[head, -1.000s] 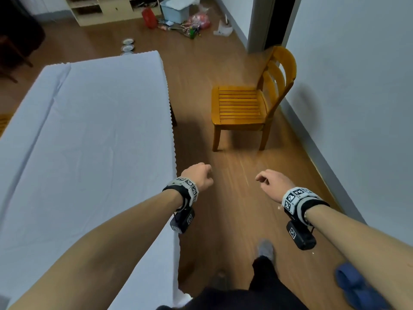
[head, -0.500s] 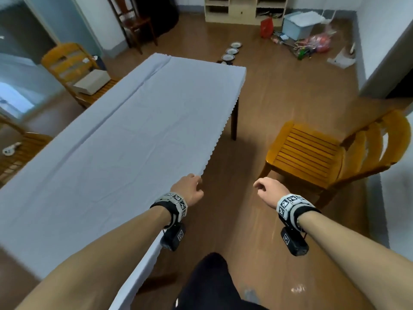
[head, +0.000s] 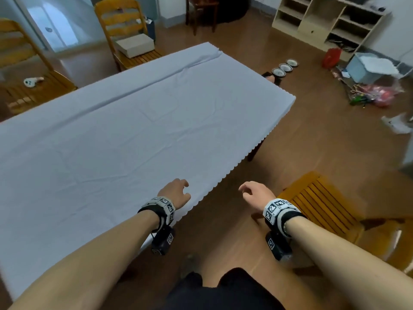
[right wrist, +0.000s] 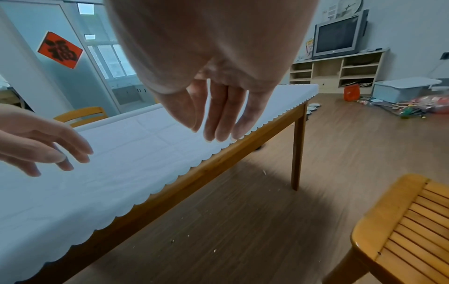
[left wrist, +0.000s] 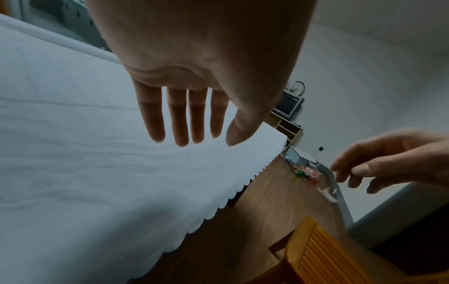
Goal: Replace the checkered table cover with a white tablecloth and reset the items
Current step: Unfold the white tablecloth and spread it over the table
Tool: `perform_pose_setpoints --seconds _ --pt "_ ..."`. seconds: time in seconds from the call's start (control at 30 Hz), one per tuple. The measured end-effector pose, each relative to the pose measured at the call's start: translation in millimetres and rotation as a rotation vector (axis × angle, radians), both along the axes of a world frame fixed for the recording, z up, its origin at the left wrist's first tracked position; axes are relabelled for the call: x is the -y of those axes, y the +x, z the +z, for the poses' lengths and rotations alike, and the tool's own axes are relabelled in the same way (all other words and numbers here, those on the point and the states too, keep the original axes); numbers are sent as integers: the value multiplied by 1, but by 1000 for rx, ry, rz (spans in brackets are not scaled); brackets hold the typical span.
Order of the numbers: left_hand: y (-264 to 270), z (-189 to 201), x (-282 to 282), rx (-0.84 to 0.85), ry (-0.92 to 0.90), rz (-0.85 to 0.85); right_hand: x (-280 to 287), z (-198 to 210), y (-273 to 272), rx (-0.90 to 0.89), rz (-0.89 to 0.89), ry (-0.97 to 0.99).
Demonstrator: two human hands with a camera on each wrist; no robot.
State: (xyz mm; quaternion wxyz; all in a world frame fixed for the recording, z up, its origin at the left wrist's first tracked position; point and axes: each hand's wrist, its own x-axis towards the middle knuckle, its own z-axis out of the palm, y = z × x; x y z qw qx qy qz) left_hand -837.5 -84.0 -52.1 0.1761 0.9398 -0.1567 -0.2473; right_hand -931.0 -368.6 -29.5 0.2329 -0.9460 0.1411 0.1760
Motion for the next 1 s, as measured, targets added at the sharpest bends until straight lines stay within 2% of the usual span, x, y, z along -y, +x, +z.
perform_pose_setpoints --seconds 0.27,0.4,0.57,0.67,0.73,0.87,1.0 --pt "-2 -30 23 -63 5 208 37 -24 62 -97 111 31" --pt "-17 -43 43 -100 -24 439 54 -53 92 -154 238 86" --pt "-66 -66 80 -47 11 729 72 -99 114 -241 325 233" --pt "-89 -85 100 -78 -19 889 82 -123 117 -314 283 375" --pt "-92 -94 107 -102 -26 921 86 -134 121 -318 229 450" --pt "-84 -102 111 -144 -44 998 86 -147 132 -306 4 660" --pt "-67 -103 111 -176 -80 1250 77 -145 148 -223 -185 787"
